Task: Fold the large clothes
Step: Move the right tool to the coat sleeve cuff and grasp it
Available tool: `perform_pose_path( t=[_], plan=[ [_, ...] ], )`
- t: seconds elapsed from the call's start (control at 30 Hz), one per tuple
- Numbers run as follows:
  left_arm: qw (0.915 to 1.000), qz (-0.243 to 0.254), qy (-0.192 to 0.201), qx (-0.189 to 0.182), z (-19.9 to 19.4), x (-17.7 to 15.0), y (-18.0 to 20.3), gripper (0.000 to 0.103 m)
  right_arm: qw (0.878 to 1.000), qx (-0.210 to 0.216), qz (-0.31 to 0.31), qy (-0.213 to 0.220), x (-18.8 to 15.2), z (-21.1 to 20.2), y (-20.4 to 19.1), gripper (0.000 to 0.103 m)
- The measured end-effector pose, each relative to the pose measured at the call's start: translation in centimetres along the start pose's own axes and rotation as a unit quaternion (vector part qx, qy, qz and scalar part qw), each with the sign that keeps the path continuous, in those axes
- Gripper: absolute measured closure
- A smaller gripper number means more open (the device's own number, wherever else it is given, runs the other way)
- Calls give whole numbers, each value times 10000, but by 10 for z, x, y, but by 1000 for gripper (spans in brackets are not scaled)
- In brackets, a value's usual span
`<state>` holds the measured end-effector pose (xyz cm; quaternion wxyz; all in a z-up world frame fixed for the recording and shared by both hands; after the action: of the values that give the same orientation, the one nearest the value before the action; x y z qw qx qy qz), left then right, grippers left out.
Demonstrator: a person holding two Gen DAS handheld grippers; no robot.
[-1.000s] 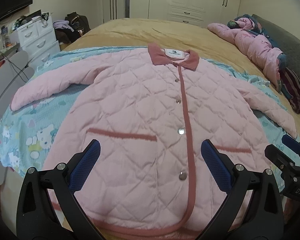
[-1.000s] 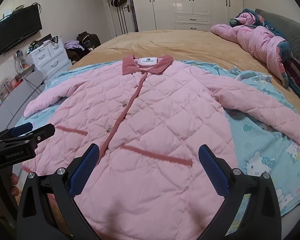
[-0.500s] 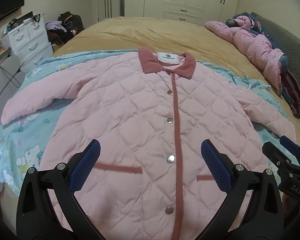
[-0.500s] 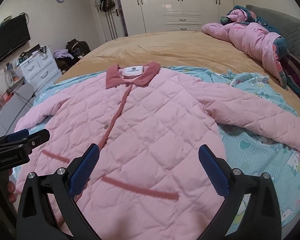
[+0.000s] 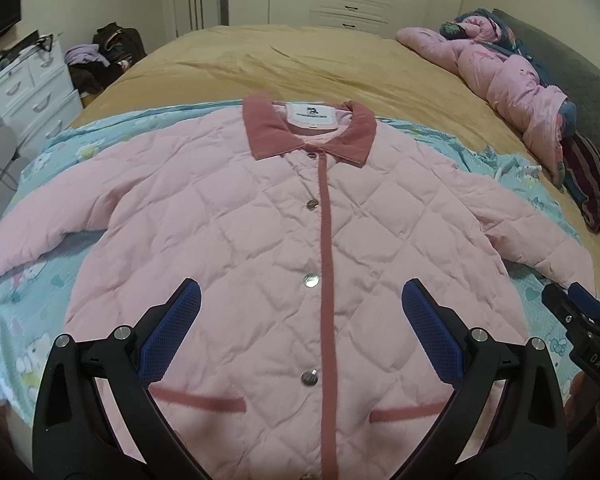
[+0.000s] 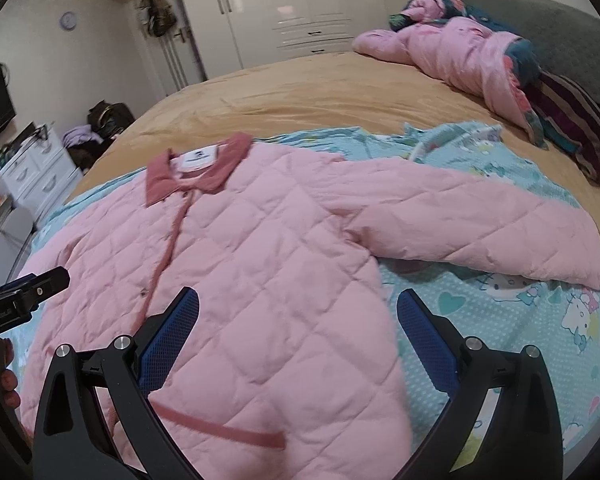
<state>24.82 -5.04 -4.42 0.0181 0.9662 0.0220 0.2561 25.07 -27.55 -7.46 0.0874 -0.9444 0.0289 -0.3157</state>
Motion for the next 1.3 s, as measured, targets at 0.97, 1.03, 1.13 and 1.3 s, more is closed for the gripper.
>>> perform_pose_path(
  t=[0.97,1.03,1.13,1.3],
  plan=[
    [9987,447,-262,-17,93,47,59,9,9680,-1168,2220,35,14,42,211,4],
    [9989,404,-226,13,98,50,58,9,9615,-1280,2432,14,9,46,230,4],
    [9990,354,-256,82,105,52,57,9,9496,-1457,2776,-17,-1,50,262,4],
    [9993,230,-251,163,115,56,51,9,9344,-1424,3265,-20,-11,53,298,4]
  ],
)
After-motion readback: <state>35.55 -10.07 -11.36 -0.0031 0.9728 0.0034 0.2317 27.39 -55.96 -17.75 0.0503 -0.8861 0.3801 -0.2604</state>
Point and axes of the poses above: each gripper's, at about its wrist camera, not at the fingertips, and z roughly the way its jaws point, y to its right, x to its top, the point moved 8 cm from there along z, roughly the way its jaws point, and after that the axes turned 8 degrees about -y, right-handed, at the moved point
